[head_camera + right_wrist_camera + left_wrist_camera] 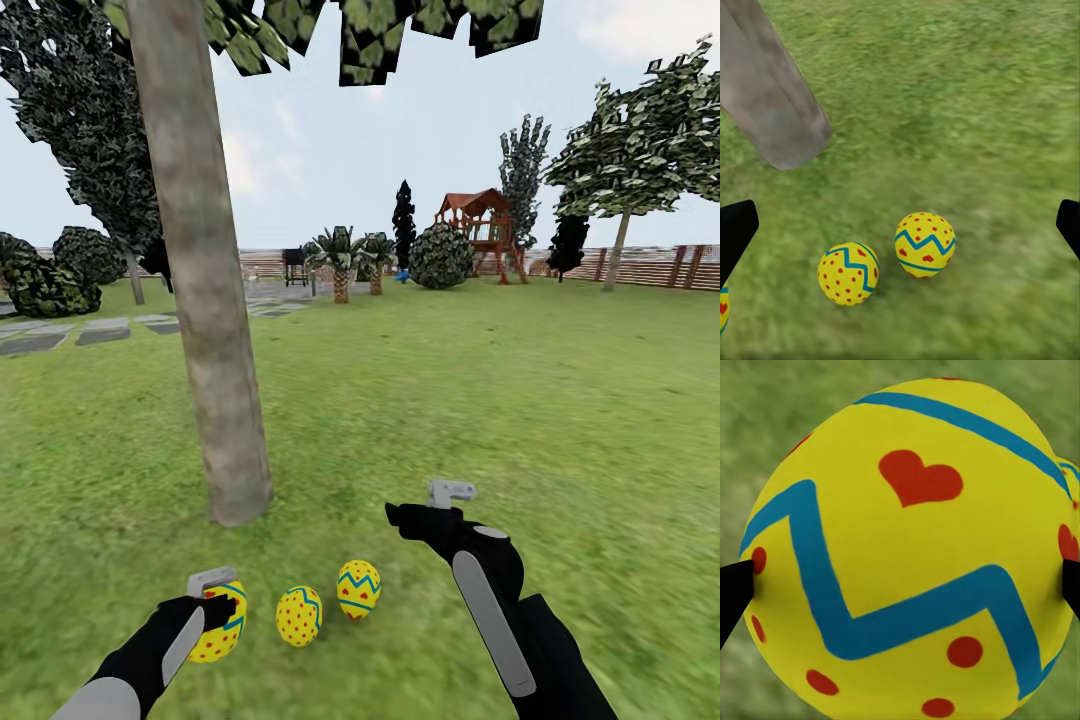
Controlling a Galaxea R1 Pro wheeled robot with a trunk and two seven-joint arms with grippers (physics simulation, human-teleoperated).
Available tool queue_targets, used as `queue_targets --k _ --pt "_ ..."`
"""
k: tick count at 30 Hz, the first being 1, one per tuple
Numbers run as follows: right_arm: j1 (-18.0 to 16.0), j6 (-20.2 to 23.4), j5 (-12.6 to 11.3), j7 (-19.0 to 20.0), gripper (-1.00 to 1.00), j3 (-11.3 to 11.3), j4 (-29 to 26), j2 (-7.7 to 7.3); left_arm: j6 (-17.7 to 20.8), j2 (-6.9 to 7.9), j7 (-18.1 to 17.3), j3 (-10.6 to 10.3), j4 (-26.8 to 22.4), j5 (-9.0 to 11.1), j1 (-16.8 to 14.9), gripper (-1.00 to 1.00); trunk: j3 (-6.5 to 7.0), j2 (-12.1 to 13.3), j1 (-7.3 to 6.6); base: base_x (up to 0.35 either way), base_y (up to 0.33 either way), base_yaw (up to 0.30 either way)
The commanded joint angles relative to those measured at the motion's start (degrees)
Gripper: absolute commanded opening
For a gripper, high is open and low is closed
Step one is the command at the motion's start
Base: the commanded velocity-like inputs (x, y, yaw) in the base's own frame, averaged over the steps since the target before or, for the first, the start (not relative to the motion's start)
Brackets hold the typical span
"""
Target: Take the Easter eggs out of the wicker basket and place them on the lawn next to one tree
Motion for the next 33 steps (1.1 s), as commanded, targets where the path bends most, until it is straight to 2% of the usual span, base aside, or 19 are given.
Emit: queue_targets --k 1,12,20,29,33 --pt "-0.05 0.12 -0.60 -0.59 1.00 0.04 -0.06 -0.02 0.27 -0.03 0.40 -0.23 -0.13 0.53 -0.01 -1.00 -0.07 -0.03 -0.01 0.000 0.000 0.000" --pt "-0.05 0.12 -0.58 -0.59 1.00 0.04 -0.06 -0.06 0.27 -0.22 0.40 -0.42 -0.13 0.42 -0.01 -1.00 -0.07 -0.03 -0.01 0.122 0.004 0.000" --pt "-0.05 0.12 -0.59 -0.61 1.00 0.04 -0.14 -0.06 0.33 -0.22 0.40 -0.48 -0.12 0.43 -0.01 -1.00 -0.07 -0.03 -0.01 0.240 0.060 0.000" --pt "-0.05 0.12 -0.58 -0.59 1.00 0.04 -0.27 -0.06 0.29 -0.21 0.33 -0.48 -0.13 0.40 -0.01 -1.00 -0.07 -0.03 -0.01 0.024 0.003 0.000" --pt "-0.05 0.12 -0.60 -0.61 1.00 0.04 -0.44 -0.06 0.24 -0.22 0.31 -0.48 -0.12 0.33 -0.01 -1.00 -0.95 -0.08 0.09 0.000 0.000 0.000"
